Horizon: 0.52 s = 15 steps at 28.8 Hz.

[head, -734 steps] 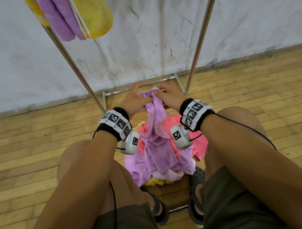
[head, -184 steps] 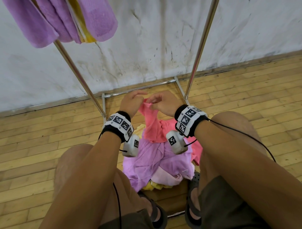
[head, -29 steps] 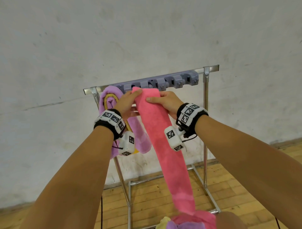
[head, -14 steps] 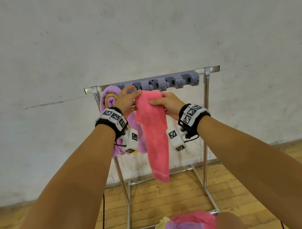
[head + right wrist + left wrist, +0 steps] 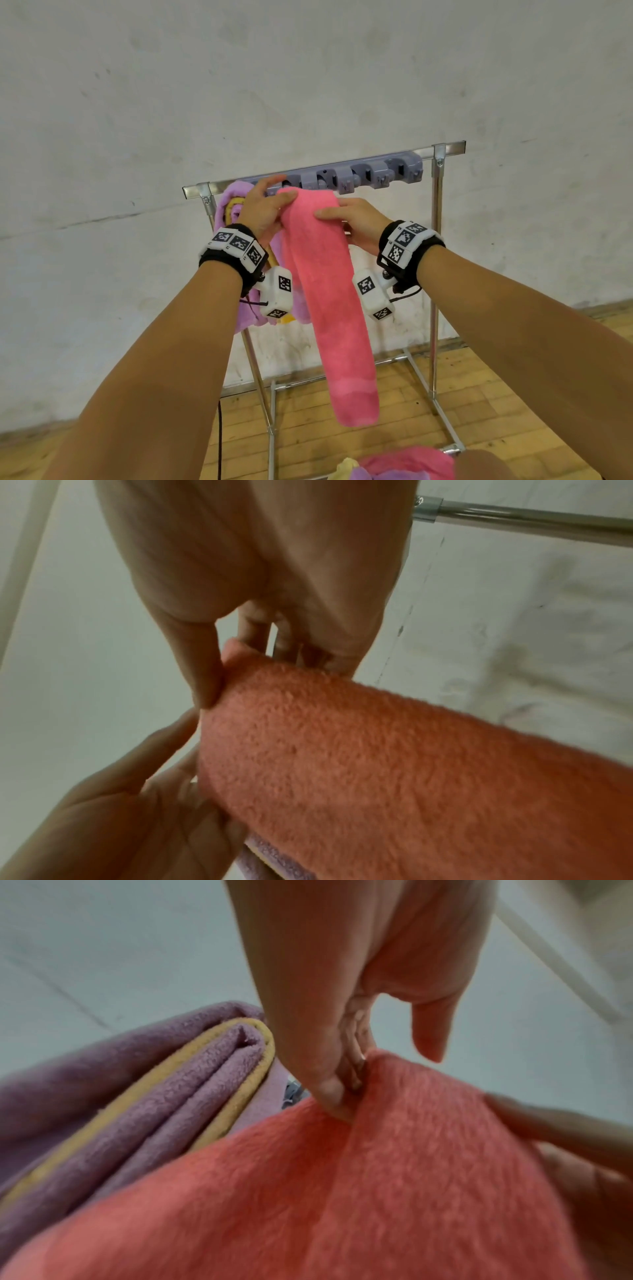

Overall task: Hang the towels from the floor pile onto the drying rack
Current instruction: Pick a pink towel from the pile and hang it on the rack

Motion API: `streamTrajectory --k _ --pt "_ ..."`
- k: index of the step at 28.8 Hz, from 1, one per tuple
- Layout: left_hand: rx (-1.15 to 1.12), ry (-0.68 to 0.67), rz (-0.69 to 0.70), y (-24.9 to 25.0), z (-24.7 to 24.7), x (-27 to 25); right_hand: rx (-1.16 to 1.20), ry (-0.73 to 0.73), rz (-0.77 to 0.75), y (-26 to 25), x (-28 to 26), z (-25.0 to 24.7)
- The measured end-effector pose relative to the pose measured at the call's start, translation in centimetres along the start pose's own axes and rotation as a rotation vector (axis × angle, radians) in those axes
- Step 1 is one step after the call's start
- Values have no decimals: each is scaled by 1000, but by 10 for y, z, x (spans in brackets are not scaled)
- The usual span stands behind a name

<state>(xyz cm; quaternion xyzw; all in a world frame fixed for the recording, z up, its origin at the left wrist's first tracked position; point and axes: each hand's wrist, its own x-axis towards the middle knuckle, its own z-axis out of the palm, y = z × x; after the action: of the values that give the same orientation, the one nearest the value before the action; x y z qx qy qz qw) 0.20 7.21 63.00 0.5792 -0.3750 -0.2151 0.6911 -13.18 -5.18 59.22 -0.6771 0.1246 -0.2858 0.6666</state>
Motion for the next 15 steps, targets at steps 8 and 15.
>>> streamTrajectory --k 8,15 --pt "117 -134 -130 1 8 -10 42 94 -159 -8 7 3" --pt "-41 -27 -22 6 8 -5 -72 49 -73 -15 0 -3"
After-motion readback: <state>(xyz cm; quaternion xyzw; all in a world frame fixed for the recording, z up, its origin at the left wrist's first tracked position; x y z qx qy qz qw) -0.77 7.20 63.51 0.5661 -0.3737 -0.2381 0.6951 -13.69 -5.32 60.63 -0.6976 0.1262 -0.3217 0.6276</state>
